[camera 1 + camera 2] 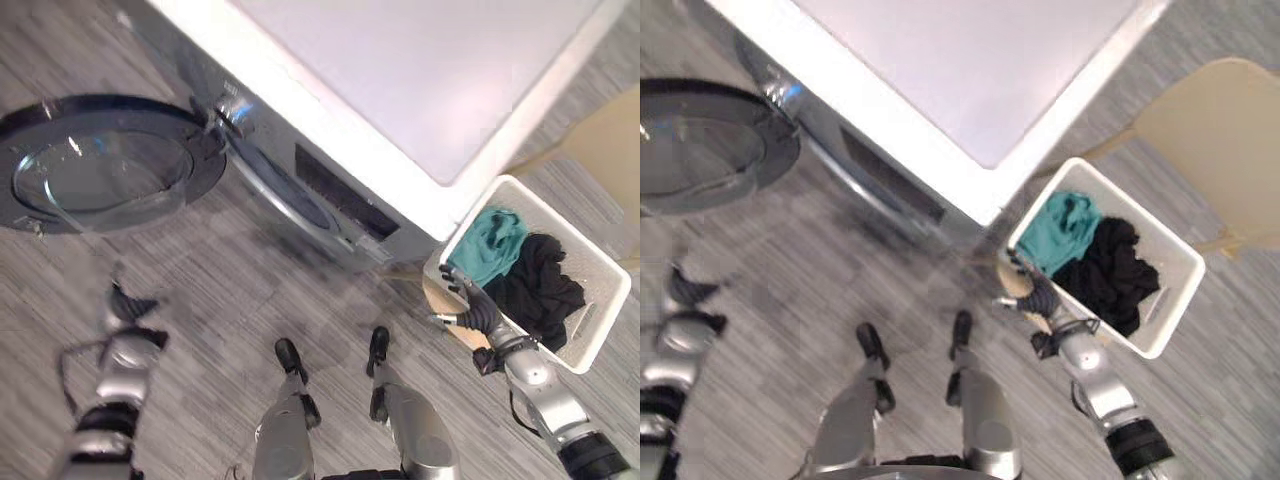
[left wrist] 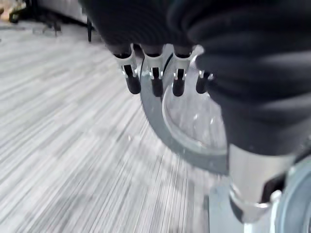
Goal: Grab the laundry basket,head to the washer,open it,put in the laundry and shut it.
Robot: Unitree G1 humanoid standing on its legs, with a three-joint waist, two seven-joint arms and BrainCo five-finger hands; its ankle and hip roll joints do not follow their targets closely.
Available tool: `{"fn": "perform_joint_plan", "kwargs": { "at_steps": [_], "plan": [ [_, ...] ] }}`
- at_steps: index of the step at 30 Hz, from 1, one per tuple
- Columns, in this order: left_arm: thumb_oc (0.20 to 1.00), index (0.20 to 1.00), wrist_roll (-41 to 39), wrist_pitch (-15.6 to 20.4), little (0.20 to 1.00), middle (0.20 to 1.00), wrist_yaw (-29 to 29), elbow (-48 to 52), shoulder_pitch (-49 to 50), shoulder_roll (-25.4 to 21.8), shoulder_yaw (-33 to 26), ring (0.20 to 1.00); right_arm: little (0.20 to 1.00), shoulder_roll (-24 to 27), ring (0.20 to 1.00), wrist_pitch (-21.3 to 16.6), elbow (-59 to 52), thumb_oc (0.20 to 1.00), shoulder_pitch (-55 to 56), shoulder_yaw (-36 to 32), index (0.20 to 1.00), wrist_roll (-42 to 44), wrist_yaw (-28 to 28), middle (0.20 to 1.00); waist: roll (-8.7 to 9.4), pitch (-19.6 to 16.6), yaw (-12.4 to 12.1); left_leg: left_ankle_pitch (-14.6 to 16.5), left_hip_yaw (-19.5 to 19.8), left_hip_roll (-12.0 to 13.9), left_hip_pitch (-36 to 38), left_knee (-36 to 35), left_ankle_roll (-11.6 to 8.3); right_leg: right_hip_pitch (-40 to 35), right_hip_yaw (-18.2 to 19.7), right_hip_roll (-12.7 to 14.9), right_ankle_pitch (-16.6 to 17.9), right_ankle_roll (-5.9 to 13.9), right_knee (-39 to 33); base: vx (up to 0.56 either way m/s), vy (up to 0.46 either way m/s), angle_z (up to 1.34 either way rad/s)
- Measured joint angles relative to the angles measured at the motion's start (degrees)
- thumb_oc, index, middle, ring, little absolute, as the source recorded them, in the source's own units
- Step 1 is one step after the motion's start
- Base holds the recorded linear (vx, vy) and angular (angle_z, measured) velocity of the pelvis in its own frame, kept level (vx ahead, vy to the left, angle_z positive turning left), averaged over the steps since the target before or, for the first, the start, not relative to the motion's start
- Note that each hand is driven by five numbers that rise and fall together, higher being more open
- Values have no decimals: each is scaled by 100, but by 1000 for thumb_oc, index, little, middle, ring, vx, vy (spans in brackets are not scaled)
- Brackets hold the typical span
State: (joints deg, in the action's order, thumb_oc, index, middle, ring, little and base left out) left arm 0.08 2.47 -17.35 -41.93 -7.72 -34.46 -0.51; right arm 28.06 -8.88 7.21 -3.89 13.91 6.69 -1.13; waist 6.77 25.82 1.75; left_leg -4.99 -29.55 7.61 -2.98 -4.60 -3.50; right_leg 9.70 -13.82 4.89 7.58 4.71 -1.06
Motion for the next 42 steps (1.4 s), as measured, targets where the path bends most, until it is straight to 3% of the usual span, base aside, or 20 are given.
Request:
{"fn": "perform_joint_plan", "kwargs": {
  "at_steps": [1,3,4,6,9,12,14,15,16,17,18,22,24,25,28,30,34,37,41,42],
  "plan": [
    [1000,1000,0,-2,1000,1000,88,34,319,286,41,1000,1000,-21,1000,31,1,1000,-86,-42,1000,-13,-12,1000,26,-34,-65,118,-339,53,236,1,-17,13,-359,72,0,-2,121,81,-51,-104],
    [1000,1000,0,-20,1000,1000,190,-24,537,597,72,1000,1000,7,1000,51,26,1000,-38,-98,1000,-57,-28,1000,-25,-209,17,227,-420,62,258,51,-35,18,-756,141,-19,-17,134,85,-75,-66],
    [1000,1000,0,-30,1000,1000,267,-2,701,870,37,1000,1000,-30,1000,158,77,1000,80,-151,1000,-230,-13,1000,-84,-330,-66,241,-662,133,424,81,-28,5,-1651,387,-460,-370,417,73,-116,-57],
    [1000,1000,2,-55,1000,1000,395,-231,906,1064,157,1000,1000,-22,1000,188,61,1000,378,-191,1000,-280,-10,1000,-206,-783,-20,322,-640,142,413,227,-86,6,-1907,545,-285,-240,668,111,-204,-32],
    [1000,1000,6,-36,1000,1000,495,-520,939,1452,282,1000,1000,123,1000,191,59,1000,726,-297,1000,-664,-68,1000,-574,-1143,-6,314,-572,288,438,431,-81,-98,-1823,400,-392,-276,617,75,-273,-8],
    [1000,1000,16,-35,1000,1000,641,-743,1016,1684,474,1000,1000,188,1000,215,76,1000,746,-255,1000,-949,-138,1000,-723,-1246,-7,311,-428,548,397,1132,-60,-300,-1651,266,-497,-379,505,45,-177,-28],
    [1000,1000,17,-40,1000,1000,727,-823,1048,1705,535,1000,1000,255,1000,258,119,1000,737,-225,1000,-1133,-158,1000,-671,-1339,-41,255,-405,716,321,1506,-71,-494,-1521,193,-506,-392,321,86,-131,-31],
    [1000,1000,-14,4,1000,1000,718,-933,1213,1723,574,1000,1000,286,1000,249,409,1000,458,44,1000,-1219,-249,1000,-686,-1371,-16,158,37,699,387,1672,-129,-529,-1315,23,-502,-469,334,96,-125,-76],
    [1000,1000,-23,82,1000,1000,787,-1242,1236,1642,876,1000,1000,301,1000,302,941,1000,38,431,1000,-1361,-296,1000,-553,-1392,-142,134,688,726,316,2155,-104,-482,-891,-35,-531,-677,379,-26,8,-123],
    [1000,1000,17,-17,1000,1000,851,-1372,1170,1710,974,1000,1000,353,1000,421,1035,1000,-44,587,1000,-1514,-259,1000,-460,-1393,-296,464,1535,616,84,2379,-277,-506,-597,5,-493,-731,249,39,61,-123],
    [1000,1000,21,-87,1000,1000,870,-1067,1233,1848,983,1000,1000,453,1000,420,595,1000,172,392,1000,-1617,-273,1000,-441,-1394,-295,718,1827,509,-328,2138,-502,-546,-651,34,-328,-636,28,38,59,-69],
    [1000,1000,75,41,1000,1000,878,-1345,1076,1917,1201,1000,1000,631,1000,412,889,1000,16,599,1000,-1818,-276,1000,-505,-1419,-285,424,2321,6,-602,990,-462,-648,-497,-178,-346,-650,-169,117,75,-55],
    [1000,1000,77,27,1000,1000,881,-1378,1097,1922,1198,1000,1000,666,1000,408,913,1000,-12,639,1000,-1939,-321,1000,-575,-1435,-245,327,2257,-135,-624,1011,-298,-703,-624,-273,-301,-592,-169,131,135,-79],
    [1000,1000,104,35,1000,1000,910,-1481,1251,1928,1191,1000,1000,712,1000,413,939,1000,-9,701,1000,-2168,-365,1000,-731,-1531,-189,258,2232,-165,-667,1010,20,-691,-563,-445,-306,-596,-106,126,169,-87],
    [1000,1000,122,45,1000,1000,939,-1466,1237,1914,1197,1000,1000,797,1000,435,969,1000,-12,706,1000,-2325,-388,1000,-726,-1535,-41,260,2168,-249,-657,888,29,-592,-192,-431,-368,-505,-41,97,155,-36],
    [1000,1000,127,125,1000,1000,988,-1422,1237,1907,1209,1000,1000,795,1000,447,1149,1000,-286,825,1000,-2486,-400,1000,-757,-1528,-33,238,1893,-379,-490,503,59,-487,-63,-275,-318,-434,-15,45,133,-11],
    [1000,1000,125,155,1000,1000,992,-1391,1218,1802,1254,1000,1000,728,1000,485,1706,1000,-1097,1220,1000,-2665,-468,1000,-855,-1512,-200,98,1762,-498,-620,358,258,-152,109,-159,-331,-395,213,-47,98,-7],
    [1000,1000,117,220,1000,1000,988,-1172,1147,1745,1266,1000,1000,730,1000,528,2162,1000,-1813,1315,1000,-2688,-636,1000,-977,-1285,-338,-85,1771,-553,-824,354,437,119,91,-95,-309,-314,321,-93,65,5],
    [1000,1000,81,273,1000,1000,929,-976,1044,1616,1366,1000,1000,667,1000,554,2688,1000,-2683,1575,1000,-2688,-772,1000,-1075,-897,-460,-217,1846,-628,-1078,366,476,389,5,-14,-345,-287,440,-72,20,16],
    [1000,1000,45,287,1000,1000,872,-971,836,1585,1368,1000,1000,677,1000,575,3119,1000,-3216,1672,1000,-2686,-845,1000,-1127,-642,-599,-258,1918,-647,-1243,363,478,540,-64,7,-332,-306,468,-30,-1,22]
  ]
}}
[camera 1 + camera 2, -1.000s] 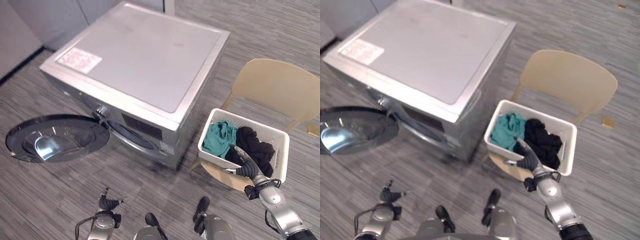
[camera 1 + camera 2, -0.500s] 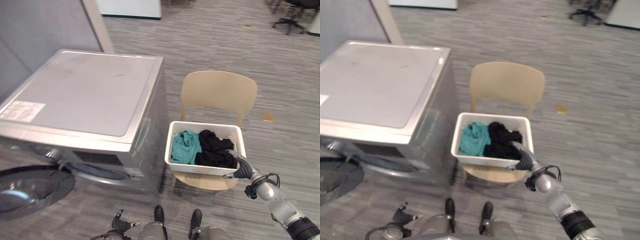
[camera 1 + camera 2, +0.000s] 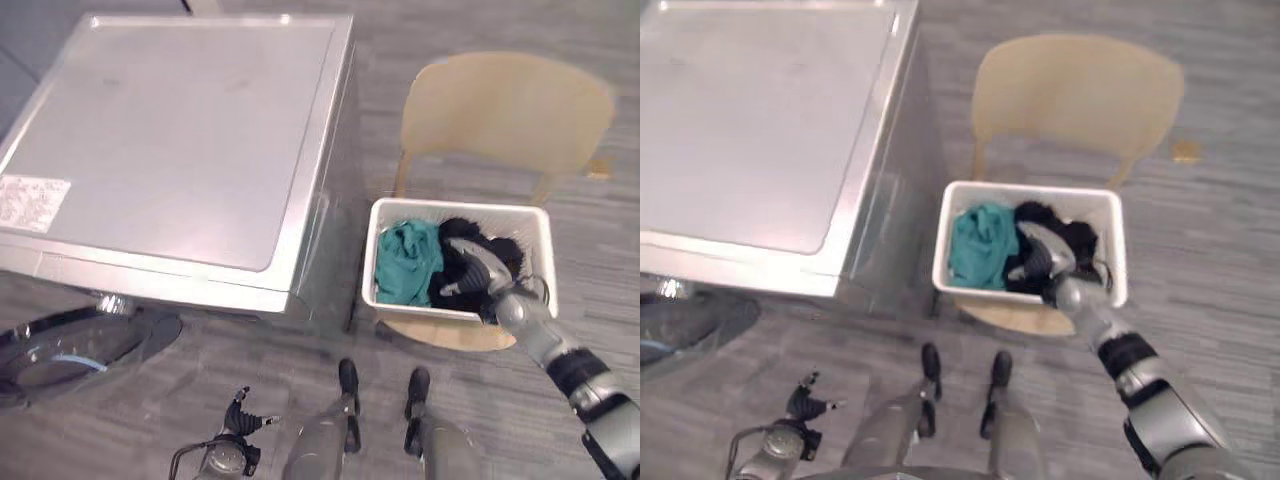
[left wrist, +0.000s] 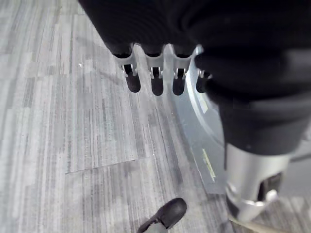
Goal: Grab the laundry basket,head to the washer,open it,put in the laundry and shut it.
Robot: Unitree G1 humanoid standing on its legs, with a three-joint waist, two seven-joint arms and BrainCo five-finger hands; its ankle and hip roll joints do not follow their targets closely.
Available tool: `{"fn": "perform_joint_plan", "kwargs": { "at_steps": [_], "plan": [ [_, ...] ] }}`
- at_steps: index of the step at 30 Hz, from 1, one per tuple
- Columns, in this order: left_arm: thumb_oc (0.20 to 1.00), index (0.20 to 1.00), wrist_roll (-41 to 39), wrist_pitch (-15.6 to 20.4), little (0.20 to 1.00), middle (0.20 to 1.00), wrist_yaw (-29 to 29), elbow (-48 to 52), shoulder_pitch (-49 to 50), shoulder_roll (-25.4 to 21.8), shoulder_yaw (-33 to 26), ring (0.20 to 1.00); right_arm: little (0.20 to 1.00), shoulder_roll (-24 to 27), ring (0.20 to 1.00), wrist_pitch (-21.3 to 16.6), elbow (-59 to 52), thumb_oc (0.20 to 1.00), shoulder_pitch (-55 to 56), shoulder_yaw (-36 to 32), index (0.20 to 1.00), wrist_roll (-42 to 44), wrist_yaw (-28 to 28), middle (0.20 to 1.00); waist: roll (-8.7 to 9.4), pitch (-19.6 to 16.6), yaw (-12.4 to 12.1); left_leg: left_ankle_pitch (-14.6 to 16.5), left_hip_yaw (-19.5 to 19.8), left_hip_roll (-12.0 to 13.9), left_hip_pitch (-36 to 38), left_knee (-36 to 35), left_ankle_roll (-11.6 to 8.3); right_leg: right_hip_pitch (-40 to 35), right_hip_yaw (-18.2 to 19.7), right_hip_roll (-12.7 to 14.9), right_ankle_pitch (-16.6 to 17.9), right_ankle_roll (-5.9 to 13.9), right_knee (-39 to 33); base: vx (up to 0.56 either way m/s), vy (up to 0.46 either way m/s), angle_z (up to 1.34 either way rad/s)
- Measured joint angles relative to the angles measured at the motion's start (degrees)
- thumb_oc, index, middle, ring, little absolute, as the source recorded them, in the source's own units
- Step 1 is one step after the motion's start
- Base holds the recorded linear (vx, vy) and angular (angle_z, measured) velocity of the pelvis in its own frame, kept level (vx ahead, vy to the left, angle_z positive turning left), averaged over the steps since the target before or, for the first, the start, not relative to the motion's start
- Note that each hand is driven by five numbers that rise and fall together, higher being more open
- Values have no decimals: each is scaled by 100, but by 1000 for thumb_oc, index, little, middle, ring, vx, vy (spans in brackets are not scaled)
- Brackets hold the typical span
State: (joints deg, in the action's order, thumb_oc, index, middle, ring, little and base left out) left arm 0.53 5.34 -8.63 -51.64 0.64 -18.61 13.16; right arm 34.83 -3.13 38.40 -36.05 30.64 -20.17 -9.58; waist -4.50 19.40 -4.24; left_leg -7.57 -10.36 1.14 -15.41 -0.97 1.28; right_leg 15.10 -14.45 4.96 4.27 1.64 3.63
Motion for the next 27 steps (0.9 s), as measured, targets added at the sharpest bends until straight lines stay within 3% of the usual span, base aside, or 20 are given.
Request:
{"fn": "perform_joint_plan", "kwargs": {
  "at_steps": [5,13,14,15,20,25,27],
  "plan": [
    [1000,1000,-57,109,1000,1000,-72,-40,-118,-46,-10,1000,1000,0,1000,90,792,1000,-721,150,1000,28,-163,1000,-7,350,-429,-25,192,-7,-208,-11,-1,84,-187,-4,-61,-14,-15,-39,-17,26],
    [1000,1000,-493,180,1000,1000,-152,-60,-531,-63,254,1000,1000,-391,1000,210,2233,1000,-1454,360,1000,243,-405,1000,-7,590,-685,-82,613,-14,-591,7,-65,298,-427,-30,-183,-12,7,-32,-50,23],
    [1000,1000,-493,186,1000,1000,-162,-42,-601,-64,315,1000,520,-566,520,260,2410,520,-1436,288,520,377,-422,520,-5,594,-692,-83,653,-14,-592,4,-67,281,-435,-36,-210,-15,8,9,-57,16],
    [1000,1000,-493,187,1000,1000,-164,-34,-663,-64,349,1000,200,-683,200,286,2447,200,-1400,90,200,566,-436,200,-4,594,-696,-85,671,-12,-592,3,-70,265,-457,-43,-223,-20,8,10,-32,20],
    [1000,1000,-493,171,1000,1000,-164,120,-800,-64,354,1000,200,-781,200,294,1665,200,-869,-705,200,1882,-329,200,5,592,-652,-96,775,-8,-472,-1,-88,74,-462,-64,-242,1,-30,6,-17,10],
    [1000,1000,-492,152,1000,1000,-150,173,-755,-68,262,1000,200,-872,200,209,836,200,-179,-822,200,2607,-130,200,46,588,-497,-91,769,2,-194,-50,-101,-202,-440,-88,-241,2,-109,12,-9,-1],
    [1000,1000,-492,56,1000,1000,-93,275,-708,-55,128,1000,200,-841,200,177,-369,200,474,-1157,200,2936,-1,200,100,584,-386,-99,725,14,-19,-118,-113,-355,-412,-107,-238,2,-146,53,-3,-7]
  ]
}}
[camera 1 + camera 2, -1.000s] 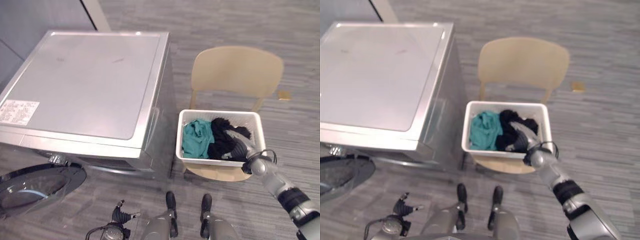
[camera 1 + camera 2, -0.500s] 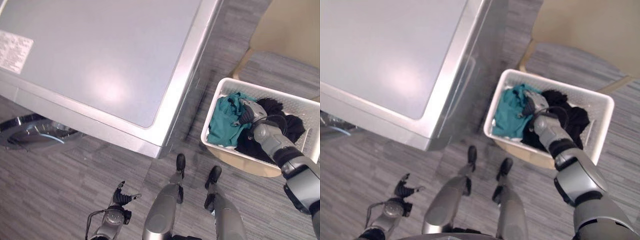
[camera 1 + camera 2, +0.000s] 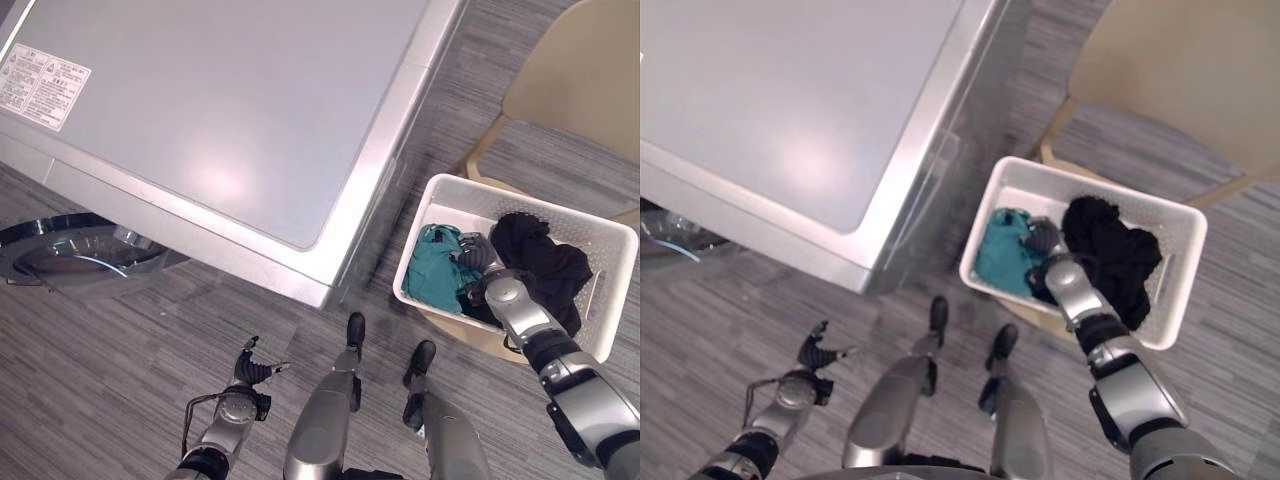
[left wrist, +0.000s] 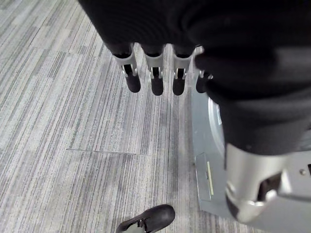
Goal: Grab the laundry basket,head to the washer,open it,put in the laundry and shut it.
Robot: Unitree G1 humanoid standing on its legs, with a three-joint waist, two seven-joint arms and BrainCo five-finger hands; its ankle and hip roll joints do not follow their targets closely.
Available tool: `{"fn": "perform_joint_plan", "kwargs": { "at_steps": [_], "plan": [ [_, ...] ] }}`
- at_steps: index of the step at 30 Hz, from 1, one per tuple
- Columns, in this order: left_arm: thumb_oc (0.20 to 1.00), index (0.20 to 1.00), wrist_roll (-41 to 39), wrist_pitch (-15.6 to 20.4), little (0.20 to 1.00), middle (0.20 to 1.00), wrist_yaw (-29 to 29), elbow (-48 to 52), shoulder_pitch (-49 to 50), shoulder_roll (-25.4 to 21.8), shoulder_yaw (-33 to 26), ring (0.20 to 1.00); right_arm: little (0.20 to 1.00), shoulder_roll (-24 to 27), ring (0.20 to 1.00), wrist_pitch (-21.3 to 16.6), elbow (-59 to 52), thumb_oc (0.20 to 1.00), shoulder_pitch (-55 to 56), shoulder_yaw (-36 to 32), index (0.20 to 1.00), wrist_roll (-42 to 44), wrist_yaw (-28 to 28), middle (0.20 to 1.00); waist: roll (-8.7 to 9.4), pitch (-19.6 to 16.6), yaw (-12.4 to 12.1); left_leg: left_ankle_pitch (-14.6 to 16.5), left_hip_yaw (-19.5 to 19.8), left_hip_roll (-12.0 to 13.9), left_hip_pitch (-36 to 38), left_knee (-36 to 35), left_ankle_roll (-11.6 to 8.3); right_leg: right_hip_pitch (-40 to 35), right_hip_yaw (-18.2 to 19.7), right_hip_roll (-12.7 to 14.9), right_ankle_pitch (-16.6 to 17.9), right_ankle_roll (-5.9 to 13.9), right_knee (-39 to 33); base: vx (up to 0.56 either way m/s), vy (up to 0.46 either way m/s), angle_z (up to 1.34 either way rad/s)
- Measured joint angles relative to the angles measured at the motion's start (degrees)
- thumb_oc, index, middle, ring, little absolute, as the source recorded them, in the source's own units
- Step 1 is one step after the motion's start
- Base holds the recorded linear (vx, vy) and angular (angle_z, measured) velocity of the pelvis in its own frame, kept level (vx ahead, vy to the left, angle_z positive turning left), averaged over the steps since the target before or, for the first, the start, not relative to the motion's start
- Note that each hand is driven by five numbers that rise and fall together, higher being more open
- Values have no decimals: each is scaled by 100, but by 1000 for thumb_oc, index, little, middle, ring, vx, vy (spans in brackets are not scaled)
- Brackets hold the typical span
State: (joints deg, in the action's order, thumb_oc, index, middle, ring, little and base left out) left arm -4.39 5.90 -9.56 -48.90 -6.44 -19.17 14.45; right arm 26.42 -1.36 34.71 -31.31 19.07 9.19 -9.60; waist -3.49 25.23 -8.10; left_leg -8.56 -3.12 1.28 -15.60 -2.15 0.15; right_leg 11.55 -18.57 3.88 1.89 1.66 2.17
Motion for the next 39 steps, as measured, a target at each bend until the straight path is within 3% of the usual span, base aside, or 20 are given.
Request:
{"fn": "perform_joint_plan", "kwargs": {
  "at_steps": [8,9,12,14,15,16,18,20,21,22,23,24,26,27,29,31,34,35,38,39],
  "plan": [
    [1000,1000,7,-218,1000,1000,126,521,565,33,-478,1000,200,-45,200,-279,-2837,200,1493,-754,200,221,392,200,448,-372,313,118,-407,19,965,-230,-76,-783,354,-24,2,16,-200,70,40,-24],
    [1000,1000,8,-226,1000,1000,149,541,738,36,-503,1000,200,-61,200,-433,-2993,200,1572,-739,200,292,464,200,517,-612,414,166,-453,9,1048,-237,-75,-824,453,-22,16,36,-258,57,133,-47],
    [1000,1000,10,-272,1000,1000,253,793,1108,90,-526,1000,200,-83,200,-576,-3708,200,2022,-816,200,499,742,200,544,-1205,674,340,-758,-6,1414,-249,-38,-1098,687,-15,53,94,-370,2,127,-49],
    [1000,1000,13,-269,1000,1000,287,846,1111,119,-529,1000,200,-83,200,-574,-3836,200,2126,-820,200,516,795,200,523,-1250,691,362,-869,-10,1555,-250,-14,-1182,792,-8,59,105,-338,-201,57,-31],
    [1000,1000,12,-269,1000,1000,295,901,1126,113,-527,1000,200,-139,200,-588,-3887,200,2169,-777,200,624,900,200,493,-1273,718,354,-925,23,1603,-247,-7,-1114,821,-5,48,151,-150,-260,-5,-20],
    [1000,1000,10,-299,1000,1000,298,978,984,109,-529,1000,200,-297,200,-598,-3884,200,2232,-770,200,863,986,200,370,-1214,753,302,-893,134,1509,-147,75,-741,941,-8,-104,332,660,-483,-108,16],
    [1000,1000,-1,-312,1000,1000,287,1353,1007,13,-489,1000,200,-379,200,-614,-3900,200,2385,-801,200,954,1107,200,390,-1224,647,234,-682,143,1387,97,193,-261,1162,125,-798,384,2563,-331,-184,58],
    [1000,1000,0,-222,1000,1000,283,1986,1132,-47,-485,1000,200,-366,200,-650,-4018,200,2465,-996,200,984,1077,200,362,-1259,597,188,-389,208,1148,197,205,-289,1493,-124,-1184,446,3252,-332,-280,76],
    [1000,1000,-9,-174,1000,1000,277,2145,1209,-117,-488,1000,200,-360,200,-654,-4044,200,2394,-964,200,984,1073,200,401,-1287,394,67,-417,194,1021,247,101,-386,1499,-194,-1387,426,3096,-407,-325,31],
    [1000,1000,-24,-179,1000,1000,285,2325,1290,-158,-484,1000,200,-433,200,-682,-4054,200,2307,-945,200,988,1067,200,449,-1297,245,45,-398,217,856,359,56,-431,1540,-232,-1583,228,2731,-240,-153,-11],
    [1000,1000,-136,-121,1000,1000,279,2480,1387,-160,-526,1000,200,-537,200,-748,-3981,200,2099,-909,200,1022,1042,200,321,-1276,0,-105,-331,318,560,435,-168,-809,1515,-431,-1646,-144,1509,-352,-200,8],
    [1000,1000,-203,-144,1000,1000,321,2567,1433,-105,-517,1000,200,-527,200,-762,-3979,200,2071,-836,200,1135,982,200,155,-1328,8,-218,-228,504,442,281,-330,-804,1427,-614,-1404,-187,1148,-340,-147,20],
    [1000,1000,-222,-141,1000,1000,334,2691,1672,-110,-539,1000,200,-474,200,-762,-3916,200,2070,-680,200,1169,948,200,17,-1327,-109,-149,-254,716,373,1,-346,-757,1135,-843,-1106,-506,1049,-404,-49,57],
    [1000,1000,-222,-144,1000,1000,339,2785,1697,-115,-508,1000,200,-441,200,-771,-3910,200,2093,-686,200,1171,926,200,-5,-1290,-87,-40,-284,794,255,-1,-436,-736,961,-853,-1063,-579,1048,-327,9,90],
    [1000,1000,-220,-145,1000,1000,396,2852,1593,-160,-361,1000,200,-466,200,-760,-3864,200,2112,-650,200,1173,866,200,166,-1208,-7,230,-765,816,163,161,-497,-712,694,-655,-1088,-755,909,-214,11,82],
    [1000,1000,-207,-134,1000,1000,491,3098,1322,-152,-54,1000,200,-437,200,-755,-4101,200,2097,-489,200,1170,857,200,256,-1212,160,455,-1037,763,234,983,-538,-818,281,-355,-620,-761,454,-306,64,94],
    [1000,1000,-171,-109,1000,1000,490,3517,963,-232,226,1000,200,-392,200,-765,-4395,200,2006,-371,200,1175,860,200,338,-1207,413,794,-940,704,536,1471,-621,-884,-13,-185,-389,-691,134,-105,112,74],
    [1000,1000,-153,-31,1000,1000,471,3784,536,-175,401,1000,200,-388,200,-760,-4562,200,1925,-317,200,1175,886,200,393,-1198,539,911,-949,731,1025,1288,-701,-912,-155,-147,-267,-607,13,14,110,76],
    [1000,1000,-83,135,1000,1000,476,3987,123,-57,735,1000,200,-458,200,-843,-4648,200,1741,-276,200,1220,913,200,174,-1330,795,1022,-1095,811,1671,383,-520,-876,-293,-359,-192,-411,-121,-5,205,34],
    [1000,1000,-21,108,1000,1000,417,3987,-86,14,864,1000,200,-548,200,-839,-4681,200,1691,-261,200,1232,888,200,198,-1324,844,1057,-1104,807,1730,200,-567,-838,-273,-350,-143,-347,-127,18,135,-8]
  ]
}}
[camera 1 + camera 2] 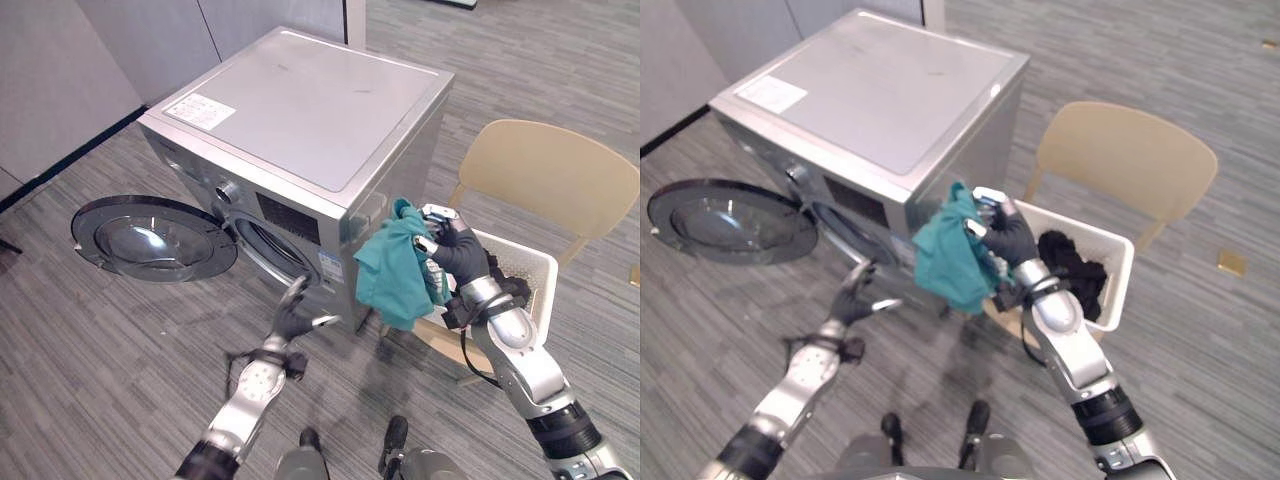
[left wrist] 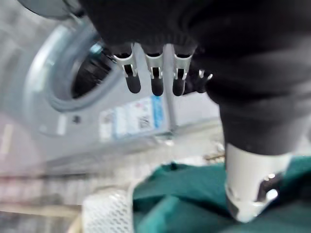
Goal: Grab the laundry basket,head to the washer,open it,put in the laundry and shut it.
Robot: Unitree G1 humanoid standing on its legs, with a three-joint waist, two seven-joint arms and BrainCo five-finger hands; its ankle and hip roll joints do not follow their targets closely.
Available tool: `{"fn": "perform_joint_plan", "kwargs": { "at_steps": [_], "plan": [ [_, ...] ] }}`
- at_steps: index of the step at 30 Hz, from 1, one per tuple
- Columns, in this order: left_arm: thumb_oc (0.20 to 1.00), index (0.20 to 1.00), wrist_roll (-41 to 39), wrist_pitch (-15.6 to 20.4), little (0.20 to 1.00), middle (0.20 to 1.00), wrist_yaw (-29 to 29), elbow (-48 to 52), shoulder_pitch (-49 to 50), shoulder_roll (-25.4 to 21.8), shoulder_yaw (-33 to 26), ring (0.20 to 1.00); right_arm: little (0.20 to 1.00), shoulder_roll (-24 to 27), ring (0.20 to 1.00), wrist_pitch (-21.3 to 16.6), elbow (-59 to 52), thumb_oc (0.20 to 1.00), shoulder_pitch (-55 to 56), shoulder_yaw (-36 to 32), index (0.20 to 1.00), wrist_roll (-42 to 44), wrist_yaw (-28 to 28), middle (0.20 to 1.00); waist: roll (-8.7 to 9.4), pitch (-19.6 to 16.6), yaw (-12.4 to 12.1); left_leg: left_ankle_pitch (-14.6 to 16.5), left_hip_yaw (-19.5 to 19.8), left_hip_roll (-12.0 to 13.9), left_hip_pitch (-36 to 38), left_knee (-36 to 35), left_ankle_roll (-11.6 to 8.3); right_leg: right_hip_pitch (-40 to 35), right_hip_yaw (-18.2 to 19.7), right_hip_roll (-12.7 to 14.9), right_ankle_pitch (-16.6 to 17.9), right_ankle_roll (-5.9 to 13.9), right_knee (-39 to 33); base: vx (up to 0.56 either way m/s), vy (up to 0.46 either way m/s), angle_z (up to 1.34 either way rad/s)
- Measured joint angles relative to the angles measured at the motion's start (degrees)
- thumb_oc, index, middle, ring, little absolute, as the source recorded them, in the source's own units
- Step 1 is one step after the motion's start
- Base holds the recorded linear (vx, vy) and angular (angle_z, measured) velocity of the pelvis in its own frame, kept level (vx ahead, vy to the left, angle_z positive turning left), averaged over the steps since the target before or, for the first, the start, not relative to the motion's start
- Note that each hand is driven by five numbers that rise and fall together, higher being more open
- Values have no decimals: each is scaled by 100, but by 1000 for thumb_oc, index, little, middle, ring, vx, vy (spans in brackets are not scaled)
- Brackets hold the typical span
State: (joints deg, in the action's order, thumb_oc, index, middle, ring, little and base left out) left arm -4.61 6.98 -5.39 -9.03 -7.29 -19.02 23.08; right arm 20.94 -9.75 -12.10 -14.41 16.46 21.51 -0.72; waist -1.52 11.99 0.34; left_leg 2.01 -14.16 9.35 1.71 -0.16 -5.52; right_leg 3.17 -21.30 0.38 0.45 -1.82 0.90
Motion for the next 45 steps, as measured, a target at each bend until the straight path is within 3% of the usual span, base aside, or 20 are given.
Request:
{"fn": "perform_joint_plan", "kwargs": {
  "at_steps": [3,9,11,14,15,16,17,23,25,27,29,33,38,40,41,42,45],
  "plan": [
    [1000,1000,104,-54,1000,1000,-183,-318,-842,166,550,1000,200,-176,200,4,-46,200,-693,593,200,178,-52,200,124,-38,12,-278,-88,-277,230,-445,168,40,78,195,177,188,7,-7,87,-5],
    [1000,1000,101,11,1000,1000,-538,-810,-1514,445,948,1000,200,-720,200,-99,-64,200,-1564,1229,200,484,-122,200,339,-377,-41,-286,-94,-481,310,-441,224,13,282,429,248,278,86,-13,76,3],
    [200,200,91,16,200,200,-599,-848,-1590,521,1086,200,200,-833,200,-101,-30,200,-1599,1350,200,579,-191,200,278,-596,-42,-286,-90,-485,360,-442,224,-60,294,417,254,279,27,-10,48,-3],
    [200,200,77,25,200,200,-657,-896,-1631,660,1115,200,200,-835,200,-104,64,200,-1594,1421,200,614,-218,200,240,-633,-37,-285,-96,-457,455,-442,224,-178,305,358,260,283,-28,-6,5,-2],
    [200,200,64,23,200,200,-688,-904,-1619,666,1116,200,288,-834,288,-109,129,288,-1583,1434,288,615,-218,288,239,-641,-31,-284,-95,-440,483,-442,222,-213,307,349,260,284,-41,-8,5,-3],
    [200,200,45,22,200,200,-722,-902,-1611,648,1113,200,583,-832,583,-110,154,583,-1541,1436,583,618,-216,583,235,-645,-23,-282,-98,-431,497,-442,220,-227,309,332,259,285,-50,0,0,0],
    [200,200,30,22,200,200,-744,-901,-1587,637,1093,200,1000,-832,1000,-124,154,1000,-1451,1438,1000,626,-208,1000,229,-654,-21,-281,-106,-429,502,-442,220,-227,314,318,258,285,-50,0,0,0],
    [200,200,-208,14,200,200,-746,-535,-747,301,504,200,1000,-417,1000,-142,137,1000,-427,1217,1000,569,-155,1000,204,-686,72,-256,-218,-349,550,-445,235,-219,451,247,239,311,-59,-1,-11,-12],
    [200,200,-440,4,200,200,-580,-205,191,0,-162,200,1000,-126,1000,-76,178,1000,643,461,1000,285,-207,1000,180,-719,119,-202,-256,-340,555,-447,286,-216,492,235,238,313,-83,12,-23,-10],
    [200,200,-581,-5,200,200,-516,-231,501,-186,-357,200,1000,133,1000,2,239,1000,1015,115,1000,82,-216,1000,151,-718,117,-202,-255,-344,544,-447,291,-208,508,234,249,324,-99,11,-14,-3],
    [200,200,-662,-66,200,200,-143,-53,1563,-192,-1057,200,1000,225,1000,215,528,1000,2002,-838,1000,-594,-278,1000,95,-796,118,-133,-264,-346,537,-452,309,-221,518,228,240,314,-118,15,-39,-2],
    [200,200,-639,-84,200,200,360,-286,2253,-347,-1454,200,1000,797,1000,363,1135,1000,2762,-1231,1000,-1476,-110,1000,57,-814,100,-142,-248,-348,528,-450,289,-233,502,231,237,318,-131,-1,-33,2],
    [200,200,-539,-307,200,200,580,-1460,2577,-302,-1867,200,1000,935,1000,657,2035,1000,3217,-1302,1000,-2401,235,1000,19,-794,101,-140,-217,-355,454,-446,296,-190,467,238,237,316,-169,-22,-23,3],
    [200,200,-402,-221,200,200,586,-2112,2471,-232,-1918,200,1000,938,1000,525,2873,1000,2886,-962,1000,-2740,227,1000,33,-738,69,-129,-208,-351,413,-438,318,-157,468,237,237,317,-157,-162,-51,6],
    [200,200,-333,-273,200,200,547,-2607,2237,-197,-1899,200,1000,908,1000,588,3376,1000,2699,-734,1000,-2832,214,1000,-5,-680,31,-130,-117,-343,150,-201,285,-32,415,266,236,315,-98,-123,-36,24],
    [200,200,-307,-330,200,200,524,-2671,2066,-178,-1893,200,1000,906,1000,618,3426,1000,2690,-678,1000,-2834,227,1000,70,-604,45,-64,-38,-339,12,-36,300,1,347,302,236,315,-92,-101,-38,39],
    [200,200,-307,-335,200,200,468,-2702,1790,-114,-1889,200,1000,860,1000,616,3481,1000,2589,-672,1000,-2833,176,1000,16,-150,-52,-51,158,-319,-382,288,248,83,100,373,233,309,-32,-40,-12,54]
  ]
}}
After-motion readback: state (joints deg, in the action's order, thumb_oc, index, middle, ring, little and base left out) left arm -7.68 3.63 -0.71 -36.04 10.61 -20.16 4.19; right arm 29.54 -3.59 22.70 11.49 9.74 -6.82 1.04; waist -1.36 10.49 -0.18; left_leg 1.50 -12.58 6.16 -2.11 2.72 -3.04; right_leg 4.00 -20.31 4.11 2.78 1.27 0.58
